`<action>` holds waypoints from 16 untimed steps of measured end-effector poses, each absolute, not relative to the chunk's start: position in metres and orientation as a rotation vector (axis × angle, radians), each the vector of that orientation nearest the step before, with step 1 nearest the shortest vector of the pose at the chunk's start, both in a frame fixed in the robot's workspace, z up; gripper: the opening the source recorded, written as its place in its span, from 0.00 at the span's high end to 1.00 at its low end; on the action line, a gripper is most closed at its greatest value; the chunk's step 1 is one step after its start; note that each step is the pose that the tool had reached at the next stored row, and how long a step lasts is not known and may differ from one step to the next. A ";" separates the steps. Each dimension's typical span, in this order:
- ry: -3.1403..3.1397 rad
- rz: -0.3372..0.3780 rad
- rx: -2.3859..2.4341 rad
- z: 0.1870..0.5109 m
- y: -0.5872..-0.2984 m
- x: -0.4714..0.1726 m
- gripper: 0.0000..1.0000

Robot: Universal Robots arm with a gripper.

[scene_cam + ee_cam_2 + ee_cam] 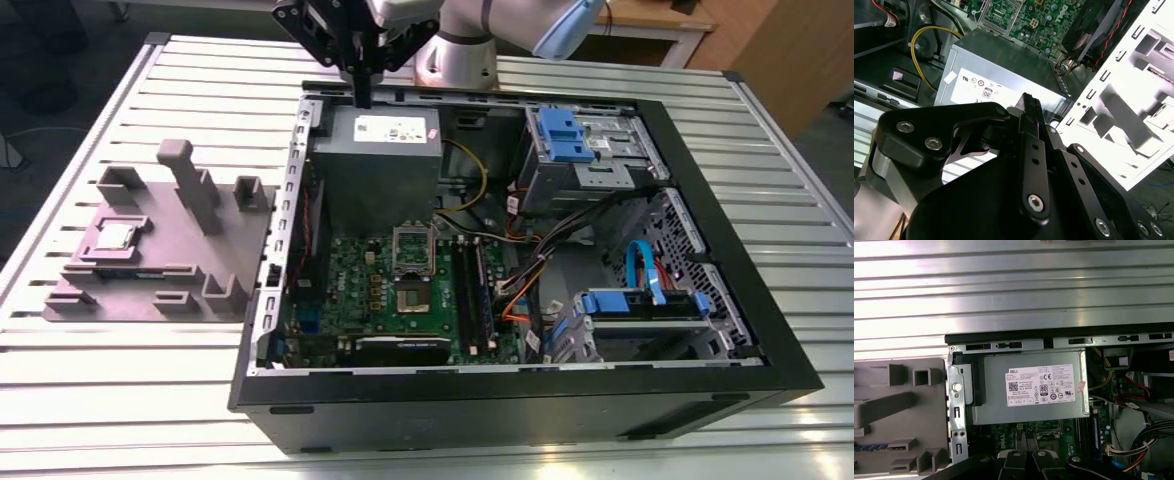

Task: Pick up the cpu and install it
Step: 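Reach for the cpu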

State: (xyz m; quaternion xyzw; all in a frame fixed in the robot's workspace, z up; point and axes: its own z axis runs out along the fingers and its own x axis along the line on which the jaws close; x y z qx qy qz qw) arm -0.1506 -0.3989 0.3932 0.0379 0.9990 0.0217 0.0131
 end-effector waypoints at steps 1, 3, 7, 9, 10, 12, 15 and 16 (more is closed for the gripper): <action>3.113 0.068 0.118 0.393 -0.399 -0.151 0.89; 3.112 0.068 0.118 0.393 -0.399 -0.151 0.89; 3.112 0.068 0.118 0.393 -0.399 -0.152 0.89; 3.112 0.068 0.118 0.393 -0.399 -0.153 0.89; 3.112 0.068 0.118 0.393 -0.399 -0.153 0.89; 3.113 0.068 0.118 0.393 -0.399 -0.154 0.89; 3.112 0.068 0.118 0.393 -0.399 -0.155 0.89; 3.112 0.068 0.118 0.393 -0.399 -0.155 0.89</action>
